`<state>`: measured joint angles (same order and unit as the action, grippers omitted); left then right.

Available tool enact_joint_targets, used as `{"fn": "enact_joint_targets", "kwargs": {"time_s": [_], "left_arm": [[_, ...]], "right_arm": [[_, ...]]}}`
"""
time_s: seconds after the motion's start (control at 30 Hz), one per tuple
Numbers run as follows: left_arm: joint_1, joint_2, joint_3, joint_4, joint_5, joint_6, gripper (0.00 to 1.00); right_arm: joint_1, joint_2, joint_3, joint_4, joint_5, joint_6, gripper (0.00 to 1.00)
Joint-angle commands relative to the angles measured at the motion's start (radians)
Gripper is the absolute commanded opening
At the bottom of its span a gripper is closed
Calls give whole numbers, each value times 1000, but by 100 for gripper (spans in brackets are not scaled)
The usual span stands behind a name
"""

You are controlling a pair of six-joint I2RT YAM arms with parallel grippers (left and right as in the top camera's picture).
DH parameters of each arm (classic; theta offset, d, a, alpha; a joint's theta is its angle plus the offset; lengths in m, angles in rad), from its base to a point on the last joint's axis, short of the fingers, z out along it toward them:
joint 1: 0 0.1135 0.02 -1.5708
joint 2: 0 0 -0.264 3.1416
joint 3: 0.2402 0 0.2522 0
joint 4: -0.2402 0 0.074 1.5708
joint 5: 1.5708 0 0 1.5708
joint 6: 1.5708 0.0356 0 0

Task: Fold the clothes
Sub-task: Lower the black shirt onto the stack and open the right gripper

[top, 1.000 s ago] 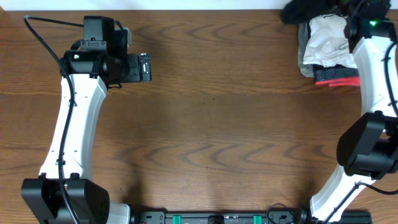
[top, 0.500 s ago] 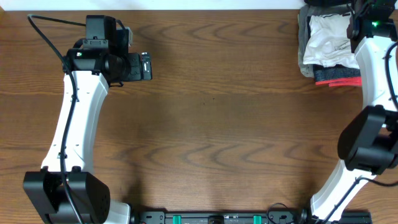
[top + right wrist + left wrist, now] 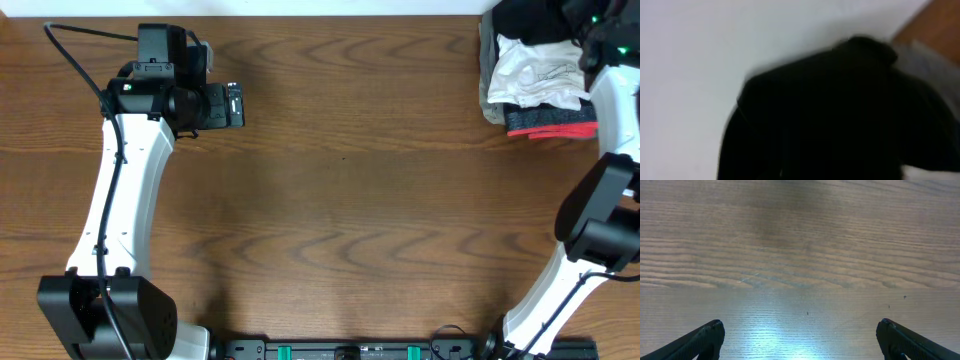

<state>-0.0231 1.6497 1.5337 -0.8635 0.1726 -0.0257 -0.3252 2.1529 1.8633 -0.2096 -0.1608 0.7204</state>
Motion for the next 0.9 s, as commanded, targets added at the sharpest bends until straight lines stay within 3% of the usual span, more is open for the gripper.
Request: {"fn": "enact_joint_targets", "kwargs": {"time_s": [0.0,0.13,0.2,0.27,0.47,0.7,0.8,0.87], "left_arm": [[2,12,12,5,-9,5,98],[2,12,12,10,-9,6,98],[2,13,12,13,-9,6,98],[2,13,12,16,-9,6,98],[2,13,12,17,-9,6,98],[2,13,10,16,-9,6,98],[2,13,10,17,-9,6,98],[2,13,10,16,-9,6,98]], "right_arm": [[-43,-19,10,-76,-253,4,1],[-86,-19,10,-278,-408,3,4],[-99,-20,10,-388,-409,-28,15],[-108,-22,10,-497,-390,-80,18],[-111,-64,10,-729,-206,-218,17],[-113,-203,10,-781,-125,-345,18],[-100,-296,10,-758,-169,-491,19],[-77,-354,10,-731,-187,-637,28]]}}
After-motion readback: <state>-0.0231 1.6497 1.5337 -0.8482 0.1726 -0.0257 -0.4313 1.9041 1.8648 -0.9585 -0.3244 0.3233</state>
